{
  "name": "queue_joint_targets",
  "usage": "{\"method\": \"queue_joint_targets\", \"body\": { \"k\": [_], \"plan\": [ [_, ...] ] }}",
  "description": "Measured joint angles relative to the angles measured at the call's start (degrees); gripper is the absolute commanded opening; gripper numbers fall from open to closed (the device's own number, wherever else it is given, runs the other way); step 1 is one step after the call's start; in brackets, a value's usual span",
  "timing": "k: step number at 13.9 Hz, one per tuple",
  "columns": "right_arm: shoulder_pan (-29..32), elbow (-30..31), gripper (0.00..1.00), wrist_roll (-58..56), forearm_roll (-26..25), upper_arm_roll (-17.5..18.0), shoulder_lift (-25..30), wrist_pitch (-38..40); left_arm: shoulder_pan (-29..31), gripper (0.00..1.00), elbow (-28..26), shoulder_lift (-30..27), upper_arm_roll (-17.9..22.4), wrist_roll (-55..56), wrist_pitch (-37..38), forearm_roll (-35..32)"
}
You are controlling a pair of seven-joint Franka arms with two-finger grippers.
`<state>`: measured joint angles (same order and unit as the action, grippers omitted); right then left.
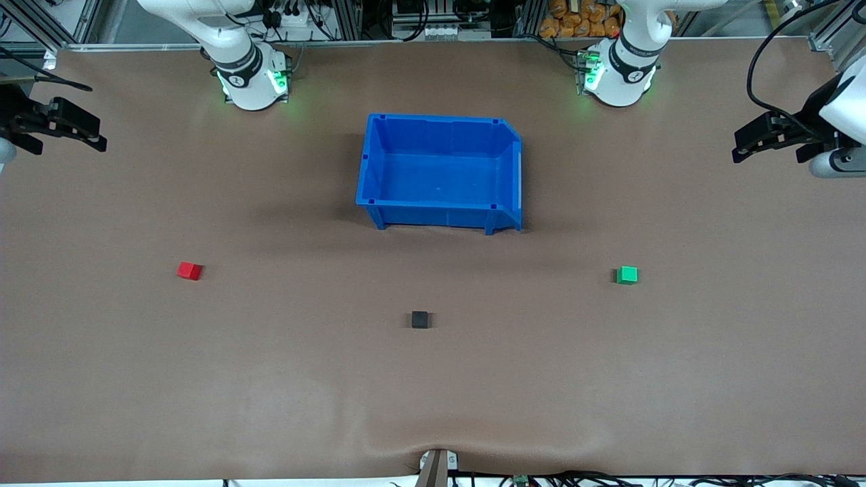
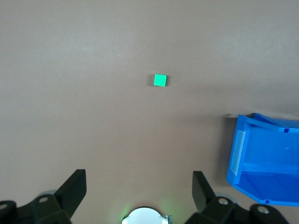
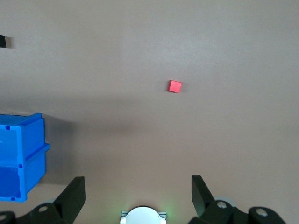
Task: Attach green and red cubes to black cube
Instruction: 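Reach the right gripper to the red cube while the left gripper reaches the green cube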
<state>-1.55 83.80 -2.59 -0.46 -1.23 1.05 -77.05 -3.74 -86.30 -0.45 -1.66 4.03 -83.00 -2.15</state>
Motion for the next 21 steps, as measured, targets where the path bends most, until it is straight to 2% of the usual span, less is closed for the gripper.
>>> {"method": "queue_joint_targets", "body": {
  "k": [7,10,14,18,21],
  "plan": [
    [0.00,0.01,1.00,0.00,0.00,-0.01,0.00,-0.04,-0.17,1.00,-0.33,0.00,-0.32,0.06,0.34,0.00],
    [0.00,0.01,1.00,0.00,0.00,-0.08,-0.01,-0.24,0.33,1.00,-1.29,0.16,0.14,3.39,1.37,0.00],
    [0.01,0.02,1.00,0.00,0.00,-0.15,-0.01,-0.32,0.78,1.00,-3.30,3.30,0.17,7.44,0.75,0.00],
    [0.83,0.14,1.00,0.00,-0.02,-0.59,-0.63,-0.47,0.65,1.00,-7.62,4.39,-0.46,8.84,-3.62,0.00],
    [2.68,0.55,1.00,-0.18,-0.09,-0.94,-4.52,-2.61,0.59,1.00,-10.99,4.38,-1.40,11.78,-8.22,0.00]
  ]
}}
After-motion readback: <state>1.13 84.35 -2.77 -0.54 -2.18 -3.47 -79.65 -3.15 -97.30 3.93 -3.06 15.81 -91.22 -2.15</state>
